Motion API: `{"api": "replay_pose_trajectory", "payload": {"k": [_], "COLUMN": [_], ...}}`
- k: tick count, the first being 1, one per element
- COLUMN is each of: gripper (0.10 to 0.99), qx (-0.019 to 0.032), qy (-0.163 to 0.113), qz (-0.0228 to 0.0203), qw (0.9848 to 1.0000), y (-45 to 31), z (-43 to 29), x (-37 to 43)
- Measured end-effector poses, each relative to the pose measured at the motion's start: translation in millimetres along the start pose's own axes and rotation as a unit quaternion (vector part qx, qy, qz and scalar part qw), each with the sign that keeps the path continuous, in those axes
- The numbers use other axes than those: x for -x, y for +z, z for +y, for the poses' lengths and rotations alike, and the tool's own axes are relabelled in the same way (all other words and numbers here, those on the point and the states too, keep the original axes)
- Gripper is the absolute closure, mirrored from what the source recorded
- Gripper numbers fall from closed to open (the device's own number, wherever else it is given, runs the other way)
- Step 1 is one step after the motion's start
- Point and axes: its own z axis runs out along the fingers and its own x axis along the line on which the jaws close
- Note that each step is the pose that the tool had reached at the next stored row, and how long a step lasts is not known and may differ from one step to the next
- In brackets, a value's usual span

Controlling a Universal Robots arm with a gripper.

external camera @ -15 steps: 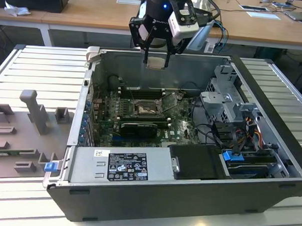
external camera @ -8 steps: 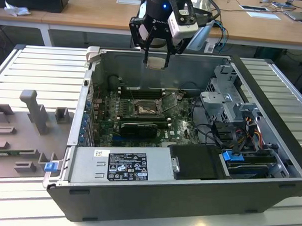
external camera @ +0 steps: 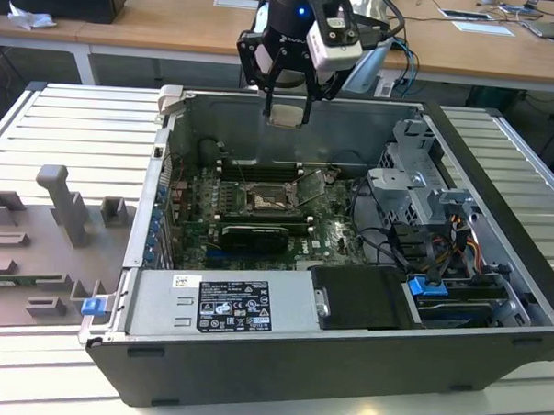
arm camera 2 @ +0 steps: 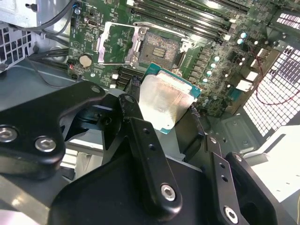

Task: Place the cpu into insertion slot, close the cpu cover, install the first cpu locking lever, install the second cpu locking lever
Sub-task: 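Place the cpu into insertion slot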

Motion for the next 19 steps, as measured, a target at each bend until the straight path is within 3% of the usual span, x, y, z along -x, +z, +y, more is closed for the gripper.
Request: {"api": "replay_pose_trajectory", "payload": {"k": [19], "gripper": [0.545], "qx": [0.0005], "qy": [0.024], "qz": [-0.0022], "qw": [0.9997], "y": [0.1], "z": [0.0], "x": [0.0]}}
